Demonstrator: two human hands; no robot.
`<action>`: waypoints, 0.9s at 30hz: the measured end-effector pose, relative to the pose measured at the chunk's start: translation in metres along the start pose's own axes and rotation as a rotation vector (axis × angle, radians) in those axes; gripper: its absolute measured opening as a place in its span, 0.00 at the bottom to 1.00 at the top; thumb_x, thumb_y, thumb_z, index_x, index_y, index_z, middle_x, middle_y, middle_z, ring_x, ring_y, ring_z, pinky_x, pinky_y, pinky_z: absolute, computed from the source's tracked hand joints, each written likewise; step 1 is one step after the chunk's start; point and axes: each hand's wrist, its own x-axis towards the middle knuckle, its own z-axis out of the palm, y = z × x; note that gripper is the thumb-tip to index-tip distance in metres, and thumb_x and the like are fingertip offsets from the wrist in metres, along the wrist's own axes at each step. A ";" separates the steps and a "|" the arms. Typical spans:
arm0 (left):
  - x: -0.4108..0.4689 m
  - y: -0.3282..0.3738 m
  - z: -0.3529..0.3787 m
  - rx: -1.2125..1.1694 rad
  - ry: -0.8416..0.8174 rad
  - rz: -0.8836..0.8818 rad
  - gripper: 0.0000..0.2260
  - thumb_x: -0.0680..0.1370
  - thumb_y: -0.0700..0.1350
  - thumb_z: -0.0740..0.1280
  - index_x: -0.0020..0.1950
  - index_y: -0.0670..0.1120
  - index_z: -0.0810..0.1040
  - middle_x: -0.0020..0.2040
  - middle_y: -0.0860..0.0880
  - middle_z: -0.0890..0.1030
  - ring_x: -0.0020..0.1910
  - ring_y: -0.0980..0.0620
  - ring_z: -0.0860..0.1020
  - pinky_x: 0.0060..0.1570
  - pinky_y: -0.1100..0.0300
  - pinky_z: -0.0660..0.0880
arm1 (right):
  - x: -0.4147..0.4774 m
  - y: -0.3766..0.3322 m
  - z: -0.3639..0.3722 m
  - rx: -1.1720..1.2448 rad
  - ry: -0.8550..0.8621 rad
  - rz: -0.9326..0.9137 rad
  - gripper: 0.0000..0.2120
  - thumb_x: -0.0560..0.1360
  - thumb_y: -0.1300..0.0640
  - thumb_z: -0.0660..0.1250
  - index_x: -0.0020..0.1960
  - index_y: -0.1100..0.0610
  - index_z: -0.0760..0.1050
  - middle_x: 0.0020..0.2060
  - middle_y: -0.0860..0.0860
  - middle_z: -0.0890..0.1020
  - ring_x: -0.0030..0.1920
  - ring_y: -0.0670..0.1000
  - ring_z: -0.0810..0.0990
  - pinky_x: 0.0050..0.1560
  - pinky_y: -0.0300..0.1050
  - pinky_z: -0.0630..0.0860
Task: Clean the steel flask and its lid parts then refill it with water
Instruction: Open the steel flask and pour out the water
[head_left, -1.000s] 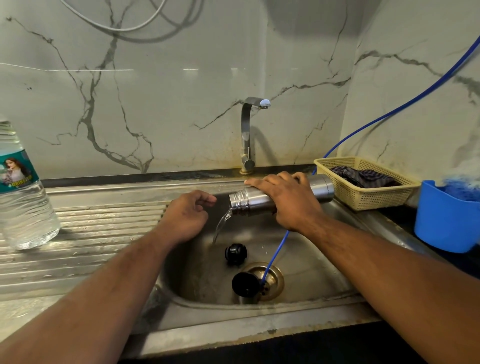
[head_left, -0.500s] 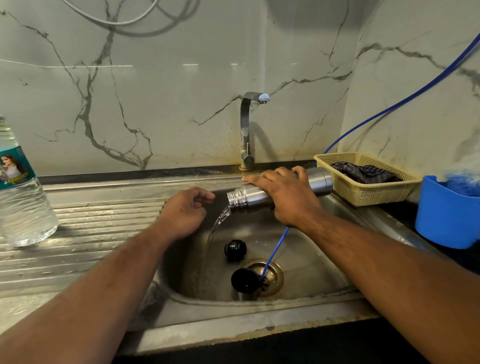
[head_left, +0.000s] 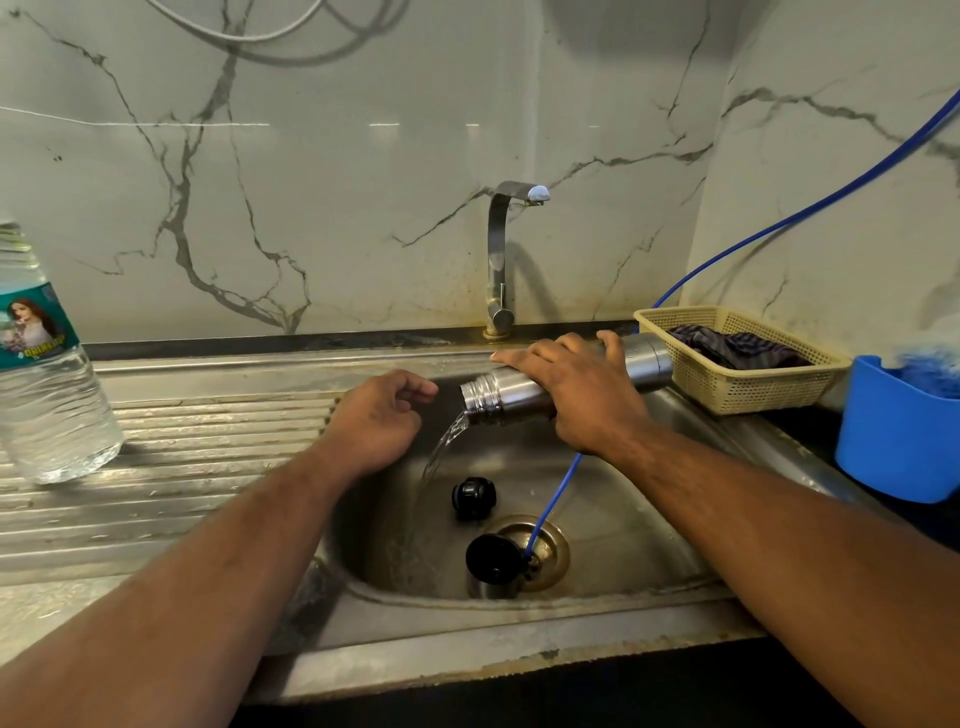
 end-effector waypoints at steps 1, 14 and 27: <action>0.000 0.000 0.000 -0.002 0.000 0.001 0.19 0.76 0.32 0.64 0.60 0.51 0.82 0.54 0.56 0.84 0.55 0.58 0.80 0.64 0.61 0.73 | 0.000 0.000 0.000 -0.001 0.000 0.000 0.48 0.69 0.62 0.76 0.78 0.34 0.55 0.68 0.42 0.72 0.70 0.51 0.67 0.73 0.66 0.55; -0.002 0.000 -0.001 -0.012 0.015 -0.005 0.19 0.77 0.32 0.63 0.60 0.50 0.81 0.55 0.55 0.83 0.57 0.55 0.79 0.60 0.64 0.71 | -0.003 -0.004 -0.007 0.003 -0.019 -0.018 0.46 0.72 0.62 0.73 0.79 0.35 0.56 0.69 0.42 0.71 0.71 0.51 0.66 0.75 0.70 0.50; -0.001 -0.003 0.000 -0.028 0.012 0.017 0.20 0.76 0.30 0.63 0.57 0.52 0.81 0.55 0.54 0.84 0.57 0.53 0.79 0.63 0.60 0.73 | -0.005 -0.003 -0.016 -0.040 0.048 -0.078 0.40 0.75 0.61 0.70 0.78 0.35 0.57 0.70 0.44 0.72 0.71 0.52 0.67 0.74 0.74 0.44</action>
